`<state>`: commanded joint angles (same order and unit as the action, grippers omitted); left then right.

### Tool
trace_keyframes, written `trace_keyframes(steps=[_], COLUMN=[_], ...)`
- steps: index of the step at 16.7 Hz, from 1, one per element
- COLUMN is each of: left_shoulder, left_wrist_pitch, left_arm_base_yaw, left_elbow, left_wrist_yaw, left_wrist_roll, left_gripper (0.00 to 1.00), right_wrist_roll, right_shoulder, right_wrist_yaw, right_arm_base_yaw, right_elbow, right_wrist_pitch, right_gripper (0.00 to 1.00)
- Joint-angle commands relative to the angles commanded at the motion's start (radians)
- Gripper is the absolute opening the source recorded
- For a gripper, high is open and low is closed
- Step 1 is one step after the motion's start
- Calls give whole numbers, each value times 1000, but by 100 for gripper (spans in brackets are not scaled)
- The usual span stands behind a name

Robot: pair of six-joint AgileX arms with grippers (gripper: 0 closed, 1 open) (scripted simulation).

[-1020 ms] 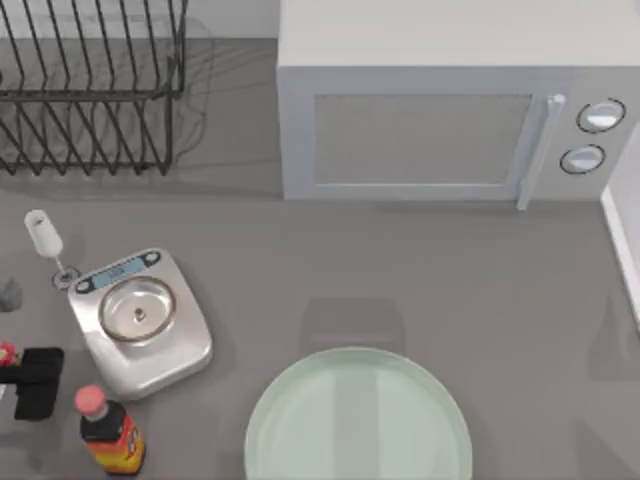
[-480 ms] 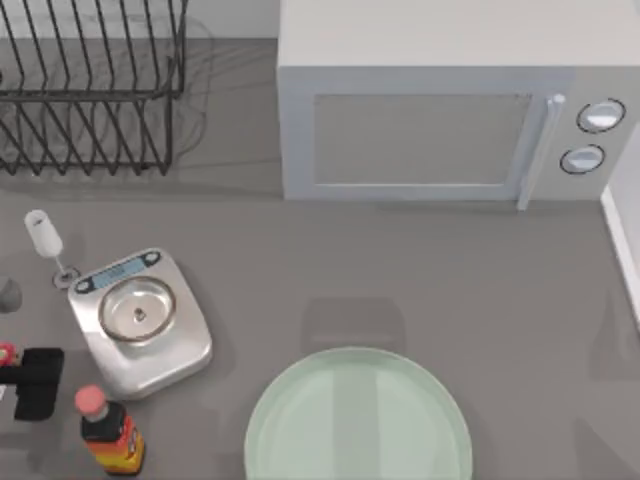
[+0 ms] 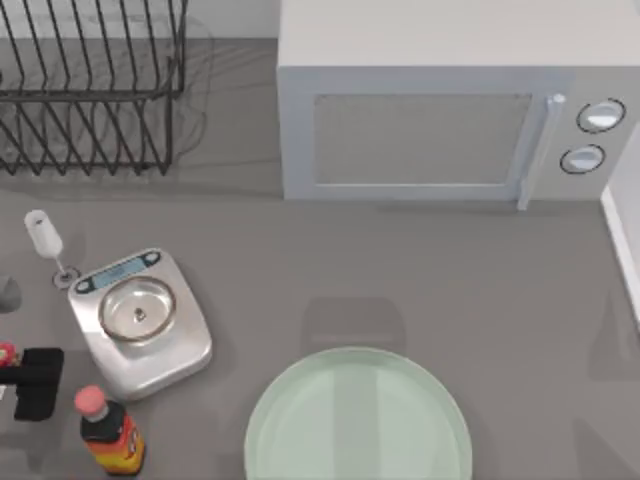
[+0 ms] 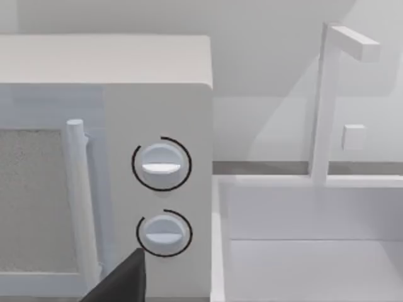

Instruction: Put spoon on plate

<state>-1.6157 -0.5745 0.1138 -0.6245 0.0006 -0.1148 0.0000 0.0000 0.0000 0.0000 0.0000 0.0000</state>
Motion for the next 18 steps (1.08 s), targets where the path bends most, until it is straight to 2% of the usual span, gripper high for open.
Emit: trace_keyframes(steps=[1,2,9,10,14,18], left_shoulder=[0,0,0,73,96,169], left_wrist_pitch=[0,0,0,-76,-150,-374], left_arm_base_yaw=[0,0,0,-1,0,-3], left_elbow=[0,0,0,-37,-94,-215], left_wrist_yaw=[0,0,0,4,4,3], left_wrist_roll=[0,0,0,-1,0,2], left_gripper=[2,0,0,0,0,0], right_wrist_roll=[0,0,0,0,0,0], right_shoulder=[0,0,0,0,0,0], right_wrist_yaw=[0,0,0,0,0,0], right_arm_base_yaw=[0,0,0,0,0,0], right_elbow=[0,0,0,0,0,0], right_wrist_pitch=[0,0,0,0,0,0], right_gripper=[100,100,100,100,100,100])
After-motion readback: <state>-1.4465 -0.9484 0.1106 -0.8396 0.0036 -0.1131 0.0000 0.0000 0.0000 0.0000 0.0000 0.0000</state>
